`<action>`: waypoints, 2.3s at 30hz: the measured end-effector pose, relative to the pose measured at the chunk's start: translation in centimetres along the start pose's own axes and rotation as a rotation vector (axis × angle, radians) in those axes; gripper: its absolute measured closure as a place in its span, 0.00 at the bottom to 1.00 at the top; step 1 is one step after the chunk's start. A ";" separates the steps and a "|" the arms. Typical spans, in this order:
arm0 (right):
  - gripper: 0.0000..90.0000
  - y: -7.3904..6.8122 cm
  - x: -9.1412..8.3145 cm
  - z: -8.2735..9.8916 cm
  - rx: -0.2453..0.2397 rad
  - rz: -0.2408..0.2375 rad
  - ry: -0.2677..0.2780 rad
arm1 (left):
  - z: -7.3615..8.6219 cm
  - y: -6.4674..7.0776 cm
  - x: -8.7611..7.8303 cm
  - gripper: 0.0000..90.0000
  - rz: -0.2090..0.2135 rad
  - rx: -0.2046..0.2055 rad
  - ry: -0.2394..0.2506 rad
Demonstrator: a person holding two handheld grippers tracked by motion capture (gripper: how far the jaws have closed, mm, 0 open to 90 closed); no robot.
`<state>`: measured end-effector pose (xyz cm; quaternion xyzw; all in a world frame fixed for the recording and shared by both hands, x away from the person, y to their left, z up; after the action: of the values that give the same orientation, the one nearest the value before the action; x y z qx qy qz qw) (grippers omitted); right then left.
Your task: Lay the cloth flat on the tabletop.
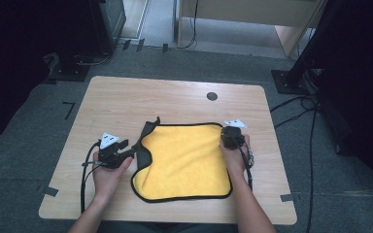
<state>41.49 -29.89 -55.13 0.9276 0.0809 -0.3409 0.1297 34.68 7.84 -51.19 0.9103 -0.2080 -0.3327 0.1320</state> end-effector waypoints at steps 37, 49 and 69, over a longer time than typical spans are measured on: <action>0.85 2.9 0.4 -0.9 0.089 -0.043 0.072 | -2.7 -4.3 6.0 0.54 -0.243 0.005 -0.035; 0.79 1.2 2.5 -1.8 -0.066 0.014 0.020 | -3.0 -4.0 7.8 0.50 -0.312 0.108 -0.086; 0.41 1.9 -1.7 -0.4 0.009 -0.041 0.075 | -1.0 -4.2 3.5 0.42 -0.213 0.098 -0.110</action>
<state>40.95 -31.68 -53.40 0.9384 0.1033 -0.3087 0.1155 38.95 10.04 -53.98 0.9129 -0.1330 -0.3839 0.0395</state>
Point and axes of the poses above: each handheld gripper's, and its own axes: x roughly forward along the jaws, z roughly out of its underside, y roughly to its right, the point moved 5 cm from there along x, roughly forward along the jaws, and after that the axes turned 12 degrees about -x, right-handed, at the moved point
